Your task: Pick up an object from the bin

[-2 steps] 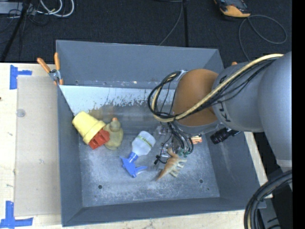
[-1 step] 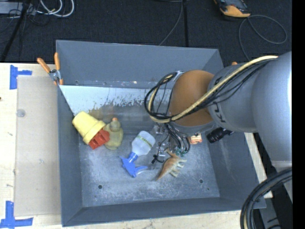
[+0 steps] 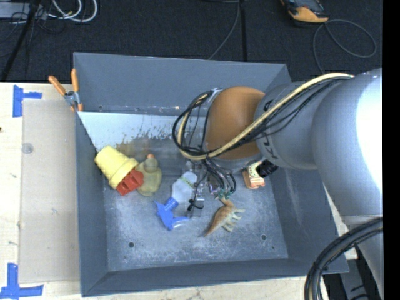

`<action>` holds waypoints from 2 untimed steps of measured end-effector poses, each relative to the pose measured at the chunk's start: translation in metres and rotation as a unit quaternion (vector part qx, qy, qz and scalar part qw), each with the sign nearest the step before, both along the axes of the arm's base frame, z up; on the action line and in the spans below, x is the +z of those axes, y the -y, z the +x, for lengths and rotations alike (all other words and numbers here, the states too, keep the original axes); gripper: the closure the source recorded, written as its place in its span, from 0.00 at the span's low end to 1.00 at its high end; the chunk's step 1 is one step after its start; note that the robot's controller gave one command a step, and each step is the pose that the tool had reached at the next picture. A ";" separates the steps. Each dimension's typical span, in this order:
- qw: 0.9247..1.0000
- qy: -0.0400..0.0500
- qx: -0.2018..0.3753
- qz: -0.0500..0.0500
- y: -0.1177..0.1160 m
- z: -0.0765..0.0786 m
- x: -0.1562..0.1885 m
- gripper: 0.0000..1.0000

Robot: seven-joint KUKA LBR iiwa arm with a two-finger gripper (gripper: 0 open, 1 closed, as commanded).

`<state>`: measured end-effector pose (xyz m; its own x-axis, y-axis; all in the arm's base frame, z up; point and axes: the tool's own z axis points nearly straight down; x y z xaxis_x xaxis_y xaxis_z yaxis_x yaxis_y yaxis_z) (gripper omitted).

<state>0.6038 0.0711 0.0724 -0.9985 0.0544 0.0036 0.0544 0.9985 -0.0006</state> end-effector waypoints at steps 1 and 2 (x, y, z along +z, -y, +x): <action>1.000 0.002 -0.010 0.001 -0.018 0.003 -0.002 0.00; 0.998 -0.001 0.063 0.000 -0.006 -0.041 -0.003 1.00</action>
Offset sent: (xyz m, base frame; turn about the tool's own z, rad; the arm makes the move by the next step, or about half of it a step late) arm -0.0407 0.0062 -0.0024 -0.1293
